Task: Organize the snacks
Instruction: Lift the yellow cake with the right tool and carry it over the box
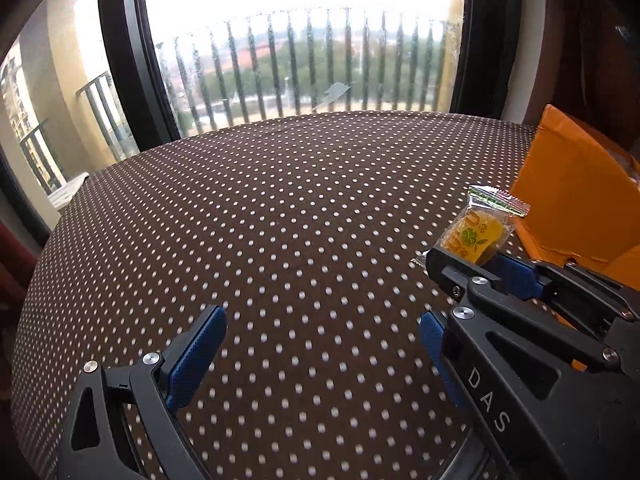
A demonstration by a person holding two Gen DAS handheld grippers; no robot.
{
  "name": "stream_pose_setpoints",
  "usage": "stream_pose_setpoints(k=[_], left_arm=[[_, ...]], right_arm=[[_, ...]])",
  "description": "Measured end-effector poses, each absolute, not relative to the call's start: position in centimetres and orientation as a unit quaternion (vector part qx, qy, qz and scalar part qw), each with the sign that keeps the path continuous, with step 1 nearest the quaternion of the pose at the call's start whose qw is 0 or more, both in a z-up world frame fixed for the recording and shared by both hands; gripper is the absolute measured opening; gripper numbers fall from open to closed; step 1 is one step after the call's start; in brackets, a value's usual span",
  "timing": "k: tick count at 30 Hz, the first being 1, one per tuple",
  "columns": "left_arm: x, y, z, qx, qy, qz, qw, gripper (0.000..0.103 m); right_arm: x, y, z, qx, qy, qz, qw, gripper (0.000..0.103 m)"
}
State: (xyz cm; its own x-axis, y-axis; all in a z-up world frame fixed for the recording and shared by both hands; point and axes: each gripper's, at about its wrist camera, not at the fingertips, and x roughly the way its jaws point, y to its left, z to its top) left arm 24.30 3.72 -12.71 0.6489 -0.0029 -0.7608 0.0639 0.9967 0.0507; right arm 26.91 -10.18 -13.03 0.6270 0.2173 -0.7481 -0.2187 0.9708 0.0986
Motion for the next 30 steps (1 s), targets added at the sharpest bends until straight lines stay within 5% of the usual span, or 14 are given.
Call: stream_pose_setpoints(k=[30], left_arm=[[12.7, 1.9, -4.6, 0.014, 0.345, -0.001, 0.938, 0.097]], right_arm=[[15.9, -11.6, -4.9, -0.033, 0.348, 0.175, 0.920, 0.026]])
